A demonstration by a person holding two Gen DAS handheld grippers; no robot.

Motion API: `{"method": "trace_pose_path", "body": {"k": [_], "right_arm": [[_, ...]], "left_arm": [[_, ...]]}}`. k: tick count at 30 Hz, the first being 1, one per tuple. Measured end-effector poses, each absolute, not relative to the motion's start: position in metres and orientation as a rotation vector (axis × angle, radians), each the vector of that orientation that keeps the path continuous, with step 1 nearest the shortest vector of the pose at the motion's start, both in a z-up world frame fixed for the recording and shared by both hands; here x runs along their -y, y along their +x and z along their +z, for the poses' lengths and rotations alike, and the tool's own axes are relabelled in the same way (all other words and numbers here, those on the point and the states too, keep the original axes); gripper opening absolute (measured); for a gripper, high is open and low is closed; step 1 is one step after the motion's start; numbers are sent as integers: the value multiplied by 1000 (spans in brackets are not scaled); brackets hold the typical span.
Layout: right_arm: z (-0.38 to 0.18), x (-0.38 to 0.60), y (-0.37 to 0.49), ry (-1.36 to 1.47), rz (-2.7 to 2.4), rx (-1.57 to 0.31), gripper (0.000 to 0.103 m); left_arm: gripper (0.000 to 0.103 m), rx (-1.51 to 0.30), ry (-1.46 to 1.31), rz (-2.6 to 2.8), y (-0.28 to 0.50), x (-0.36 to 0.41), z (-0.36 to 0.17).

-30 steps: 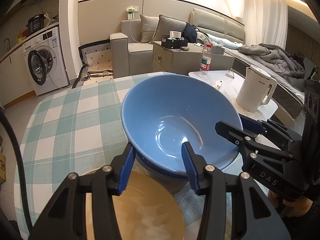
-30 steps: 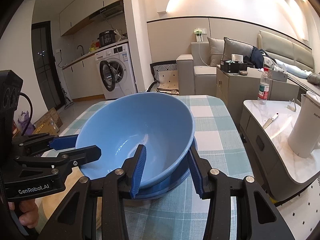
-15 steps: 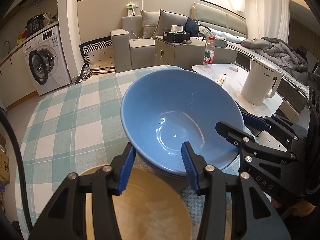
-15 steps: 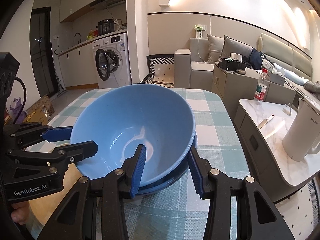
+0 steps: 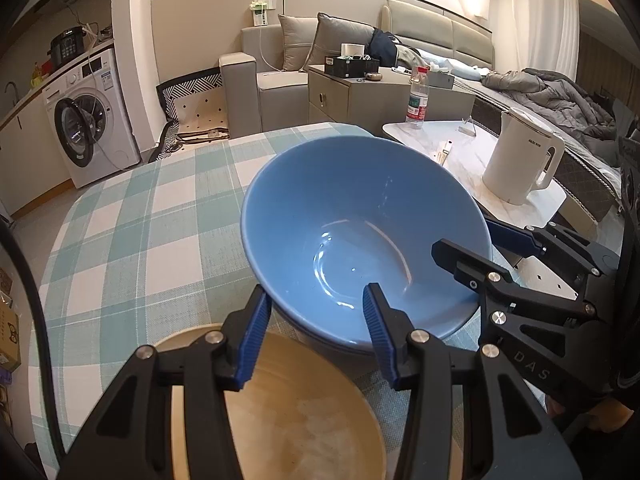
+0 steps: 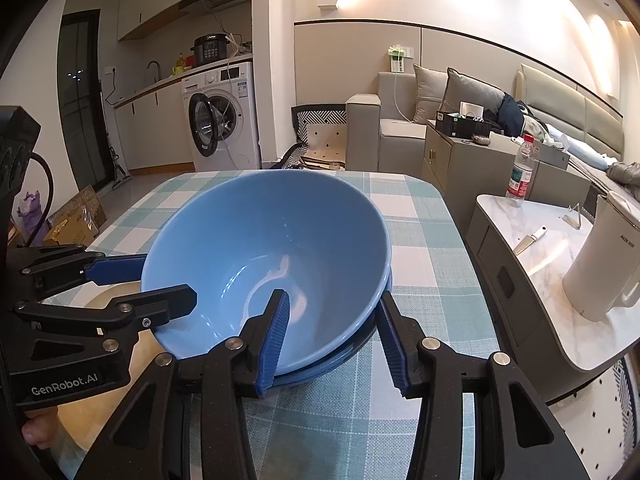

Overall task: Organize plates and bowls
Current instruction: 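Lower the light blue bowl into the nested blue bowls with both grippers, then open both grippers, then close them on the rim of the bowl stack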

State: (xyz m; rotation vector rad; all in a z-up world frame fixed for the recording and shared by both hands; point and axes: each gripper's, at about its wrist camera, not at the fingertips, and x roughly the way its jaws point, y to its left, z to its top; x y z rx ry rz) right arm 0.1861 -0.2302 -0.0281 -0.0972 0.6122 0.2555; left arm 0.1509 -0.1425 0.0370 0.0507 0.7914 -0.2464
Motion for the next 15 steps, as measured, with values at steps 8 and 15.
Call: {"method": "trace_pose_path", "body": {"k": [8, 15], "right_arm": [[-30, 231, 187, -107, 260, -614, 53], [-29, 232, 188, -101, 271, -619, 57]], "left_arm": [[47, -803, 46, -245, 153, 142, 35], [48, -803, 64, -239, 153, 143, 34]]}}
